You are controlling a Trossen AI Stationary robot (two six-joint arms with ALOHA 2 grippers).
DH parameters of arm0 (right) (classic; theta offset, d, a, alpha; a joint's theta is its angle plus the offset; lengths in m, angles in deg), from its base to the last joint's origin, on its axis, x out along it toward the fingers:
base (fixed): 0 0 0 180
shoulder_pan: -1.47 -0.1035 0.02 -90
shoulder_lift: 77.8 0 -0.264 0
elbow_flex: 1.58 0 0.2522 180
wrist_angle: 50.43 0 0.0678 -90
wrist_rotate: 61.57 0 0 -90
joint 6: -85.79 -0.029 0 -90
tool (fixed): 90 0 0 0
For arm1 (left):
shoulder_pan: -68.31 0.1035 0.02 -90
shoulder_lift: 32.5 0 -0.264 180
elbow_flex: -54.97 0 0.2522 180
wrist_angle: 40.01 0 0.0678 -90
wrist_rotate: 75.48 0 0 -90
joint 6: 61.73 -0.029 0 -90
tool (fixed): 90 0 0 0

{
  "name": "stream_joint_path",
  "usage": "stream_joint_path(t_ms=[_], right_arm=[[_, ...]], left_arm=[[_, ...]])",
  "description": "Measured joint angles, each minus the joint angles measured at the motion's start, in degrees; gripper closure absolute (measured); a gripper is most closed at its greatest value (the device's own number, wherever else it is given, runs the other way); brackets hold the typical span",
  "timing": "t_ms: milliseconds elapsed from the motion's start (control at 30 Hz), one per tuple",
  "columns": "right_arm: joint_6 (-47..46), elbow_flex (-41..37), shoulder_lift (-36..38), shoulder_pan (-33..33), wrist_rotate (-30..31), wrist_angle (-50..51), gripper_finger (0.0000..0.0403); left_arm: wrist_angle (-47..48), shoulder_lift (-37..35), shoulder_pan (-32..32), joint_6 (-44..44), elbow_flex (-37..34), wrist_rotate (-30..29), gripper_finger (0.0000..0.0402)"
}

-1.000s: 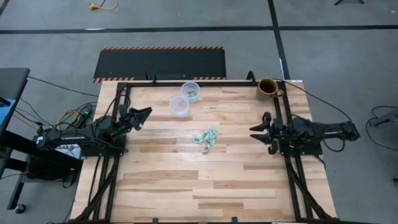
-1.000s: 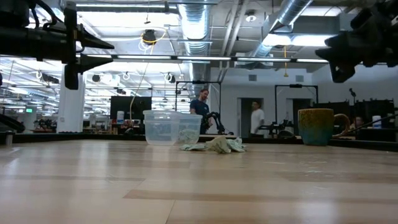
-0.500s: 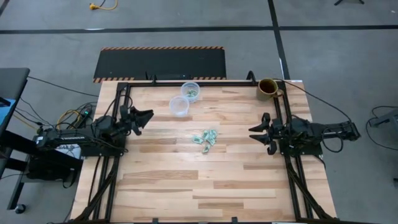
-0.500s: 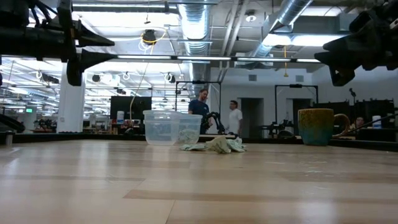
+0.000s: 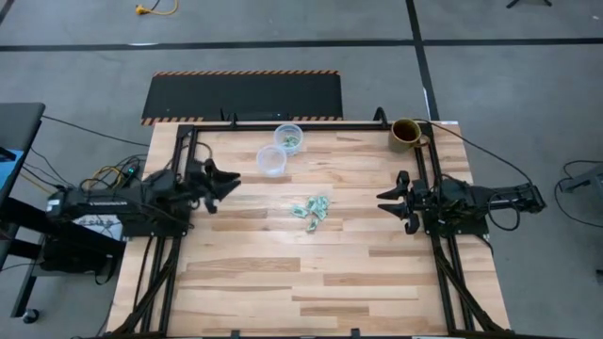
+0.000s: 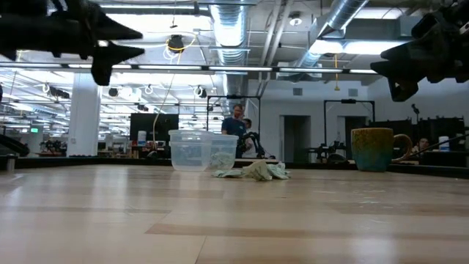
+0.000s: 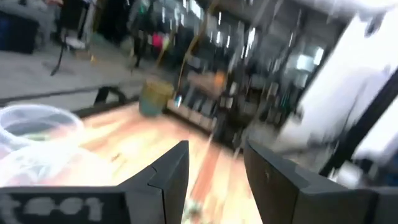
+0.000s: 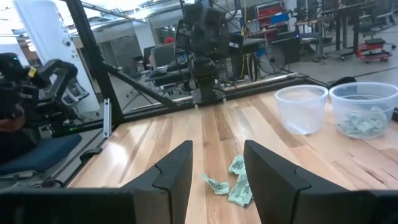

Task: Pick and place items into bin
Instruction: Put the stevia packet into the bottom bin

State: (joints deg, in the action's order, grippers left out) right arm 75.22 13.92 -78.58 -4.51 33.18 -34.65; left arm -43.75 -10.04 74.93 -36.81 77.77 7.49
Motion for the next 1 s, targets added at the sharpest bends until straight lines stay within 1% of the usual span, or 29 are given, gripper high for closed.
stream_joint_path(t_ms=[100,300,467,633,767,900,1000], right_arm=[[0.0,0.0,0.0,0.0,0.0,0.01,0.0264],[0.0,0.0,0.0,0.0,-0.04,0.02,0.0268],[0.0,0.0,0.0,0.0,-0.04,0.03,0.0267],[0.0,0.0,0.0,0.0,-0.04,0.04,0.0264],[0.01,0.0,0.0,0.0,-0.04,0.04,0.0266],[0.02,0.0,0.0,0.0,-0.04,0.04,0.0264],[0.01,0.0,0.0,0.0,-0.04,0.04,0.0264]], left_arm=[[1.74,9.24,-0.02,-3.57,3.4,2.51,0.0258],[-0.2,26.72,-0.02,-8.22,10.24,5.94,0.0258],[-0.23,37.68,-0.07,-15.31,17.43,8.39,0.0258],[-0.29,47.98,-0.26,-22.92,23.95,8.61,0.0258],[-0.02,55.95,-0.73,-23.59,27.91,8.94,0.0258],[0.01,62.96,-1.46,-21.11,30.53,11.0,0.0258],[0.06,67.68,-2.19,-20.87,32.06,12.4,0.0258]])
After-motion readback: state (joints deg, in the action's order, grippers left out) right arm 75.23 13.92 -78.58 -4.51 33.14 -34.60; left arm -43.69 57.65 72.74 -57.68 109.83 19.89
